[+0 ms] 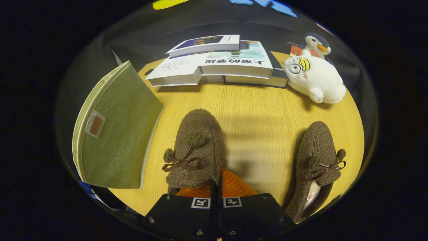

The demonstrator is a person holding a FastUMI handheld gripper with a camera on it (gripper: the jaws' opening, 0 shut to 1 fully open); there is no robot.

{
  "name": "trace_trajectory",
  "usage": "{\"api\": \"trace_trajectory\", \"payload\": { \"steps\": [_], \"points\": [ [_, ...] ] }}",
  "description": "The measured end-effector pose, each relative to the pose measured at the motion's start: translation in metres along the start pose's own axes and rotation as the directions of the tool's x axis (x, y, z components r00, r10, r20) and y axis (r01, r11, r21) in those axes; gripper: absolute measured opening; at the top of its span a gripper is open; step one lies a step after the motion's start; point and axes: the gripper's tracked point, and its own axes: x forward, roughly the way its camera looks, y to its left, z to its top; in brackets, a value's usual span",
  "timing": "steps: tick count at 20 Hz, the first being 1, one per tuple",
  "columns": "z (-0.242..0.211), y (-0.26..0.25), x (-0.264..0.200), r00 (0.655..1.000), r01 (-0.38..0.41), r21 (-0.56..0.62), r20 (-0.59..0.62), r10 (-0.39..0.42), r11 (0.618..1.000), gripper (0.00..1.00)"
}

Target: Open the storage box then place both shoes into the box .Put the left shoe in first, then the right shoe, with the right side of both shoes facing outward in a uniform manner.

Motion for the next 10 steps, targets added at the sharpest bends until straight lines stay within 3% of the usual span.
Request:
{"api": "trace_trajectory", "payload": {
  "steps": [10],
  "points": [
    [0.058, 0.017, -0.081, 0.998, -0.035, 0.022, 0.062, 0.034, 0.999, 0.0]
  ]
}}
